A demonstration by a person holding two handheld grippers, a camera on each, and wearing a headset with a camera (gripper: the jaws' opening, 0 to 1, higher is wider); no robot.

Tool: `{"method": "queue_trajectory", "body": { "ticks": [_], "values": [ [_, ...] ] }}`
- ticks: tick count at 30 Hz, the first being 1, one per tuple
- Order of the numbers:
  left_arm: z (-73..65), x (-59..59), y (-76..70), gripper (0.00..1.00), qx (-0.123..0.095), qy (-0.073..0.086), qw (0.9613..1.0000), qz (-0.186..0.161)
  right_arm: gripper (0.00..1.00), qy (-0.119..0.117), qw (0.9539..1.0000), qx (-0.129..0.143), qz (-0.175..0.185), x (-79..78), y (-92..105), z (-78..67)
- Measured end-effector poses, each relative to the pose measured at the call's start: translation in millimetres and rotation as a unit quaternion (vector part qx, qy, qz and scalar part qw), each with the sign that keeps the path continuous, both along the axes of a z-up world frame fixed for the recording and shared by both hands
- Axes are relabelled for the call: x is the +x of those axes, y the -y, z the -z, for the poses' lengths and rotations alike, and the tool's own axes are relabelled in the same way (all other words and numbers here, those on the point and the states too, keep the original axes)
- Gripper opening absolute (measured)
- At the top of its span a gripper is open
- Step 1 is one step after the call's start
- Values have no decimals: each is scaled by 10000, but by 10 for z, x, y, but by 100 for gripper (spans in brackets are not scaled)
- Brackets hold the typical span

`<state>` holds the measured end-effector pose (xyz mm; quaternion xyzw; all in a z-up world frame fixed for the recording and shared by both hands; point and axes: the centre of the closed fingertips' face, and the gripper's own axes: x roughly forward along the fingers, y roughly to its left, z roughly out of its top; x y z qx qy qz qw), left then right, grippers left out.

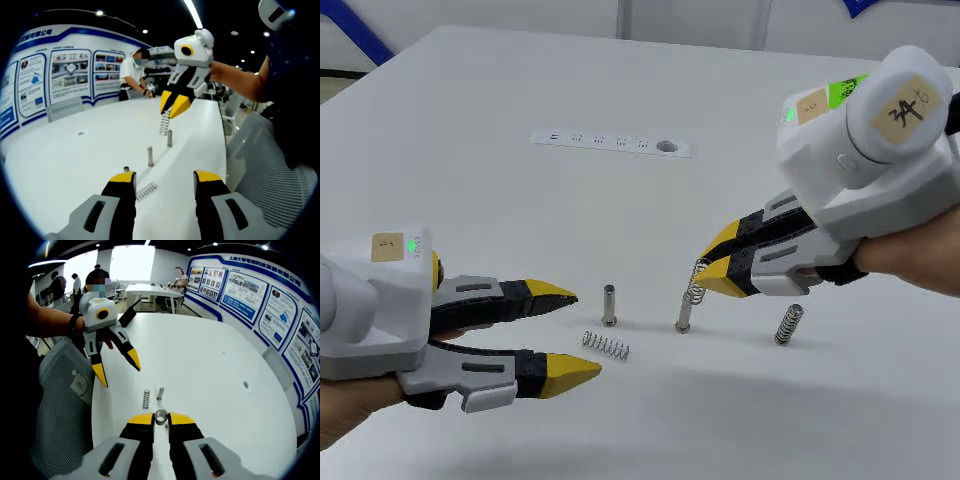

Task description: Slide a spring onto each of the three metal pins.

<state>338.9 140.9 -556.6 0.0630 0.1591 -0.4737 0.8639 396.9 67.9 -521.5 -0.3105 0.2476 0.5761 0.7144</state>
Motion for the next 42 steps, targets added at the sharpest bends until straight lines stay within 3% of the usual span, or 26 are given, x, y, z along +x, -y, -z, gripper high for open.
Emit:
{"method": "queue_trajectory", "body": {
  "ticks": [16, 32, 42],
  "values": [
    [12, -24, -42, 55, -58, -98, 9997, -194, 11, -102, 9992, 1, 378, 307, -5, 292],
    [31, -27, -60, 57, -49, -146, 9995, -265, 11, -227, 9988, 6, 425, 351, -27, 433],
    [48, -34, -68, 56, -50, -169, 9994, -284, 11, -367, 9981, -28, 499, 392, -37, 641]
  ]
}}
